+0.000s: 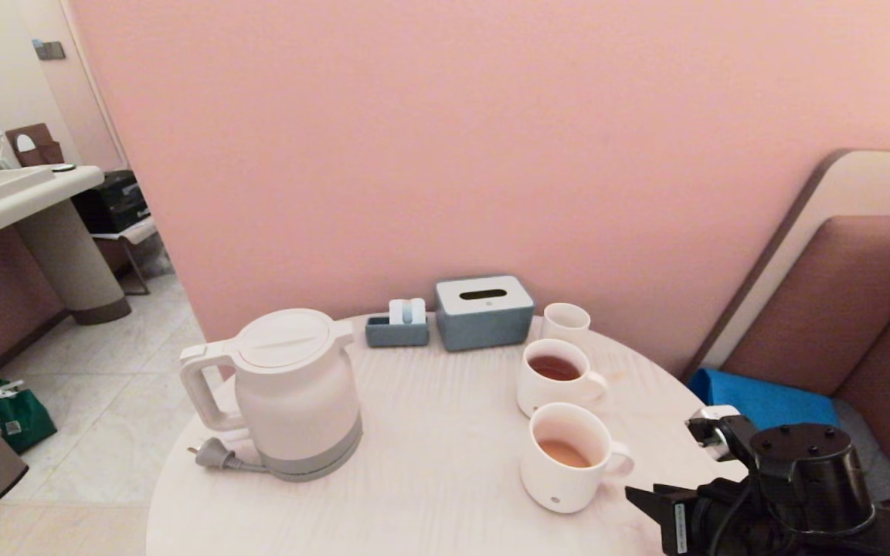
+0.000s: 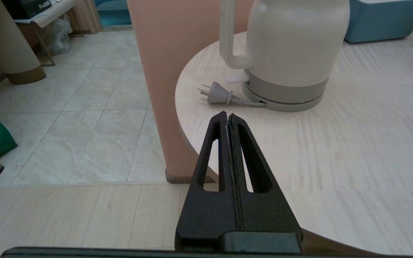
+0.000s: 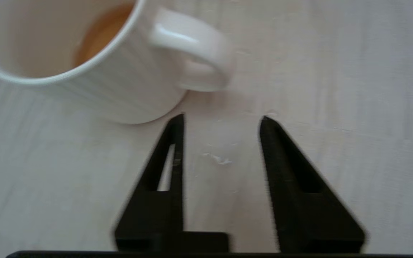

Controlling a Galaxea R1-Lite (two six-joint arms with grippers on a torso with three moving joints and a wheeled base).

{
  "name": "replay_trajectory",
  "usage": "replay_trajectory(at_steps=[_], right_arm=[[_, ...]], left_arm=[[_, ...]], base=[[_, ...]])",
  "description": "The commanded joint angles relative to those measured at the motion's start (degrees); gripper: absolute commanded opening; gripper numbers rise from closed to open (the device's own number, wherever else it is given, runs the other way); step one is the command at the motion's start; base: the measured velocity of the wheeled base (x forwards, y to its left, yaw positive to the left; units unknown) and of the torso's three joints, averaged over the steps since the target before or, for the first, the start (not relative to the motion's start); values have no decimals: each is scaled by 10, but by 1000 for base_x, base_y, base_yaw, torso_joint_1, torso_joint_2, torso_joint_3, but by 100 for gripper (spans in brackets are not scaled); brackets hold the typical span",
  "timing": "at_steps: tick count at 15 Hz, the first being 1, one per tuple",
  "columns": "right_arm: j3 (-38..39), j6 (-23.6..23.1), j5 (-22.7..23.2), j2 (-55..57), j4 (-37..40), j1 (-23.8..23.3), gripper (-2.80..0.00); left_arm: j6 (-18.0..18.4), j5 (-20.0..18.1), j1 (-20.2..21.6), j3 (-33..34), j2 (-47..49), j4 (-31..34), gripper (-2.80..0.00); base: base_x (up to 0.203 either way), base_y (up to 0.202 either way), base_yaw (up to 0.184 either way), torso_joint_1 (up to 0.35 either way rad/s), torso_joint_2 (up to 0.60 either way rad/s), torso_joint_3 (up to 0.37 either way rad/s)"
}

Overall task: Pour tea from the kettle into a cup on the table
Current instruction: Pick up the cup

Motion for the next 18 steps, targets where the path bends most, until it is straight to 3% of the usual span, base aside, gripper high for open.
replay_trajectory(at_steps=[1,5,9,18], right_arm=[[-1,1,-22,1,-3,1,0],[-13,1,-88,51,-34,1,0],[-17,0,-99,108,-108,1,0],[-50,-2,-115,125,-135,-9,0]], left_arm=[[0,0,0,0,1,0,-280],[0,0,0,0,1,0,-280],[0,0,0,0,1,0,-280],[0,0,0,0,1,0,-280]], base=[[0,0,0,0,0,0],[0,0,0,0,0,0],[0,0,0,0,0,0],[0,0,0,0,0,0]])
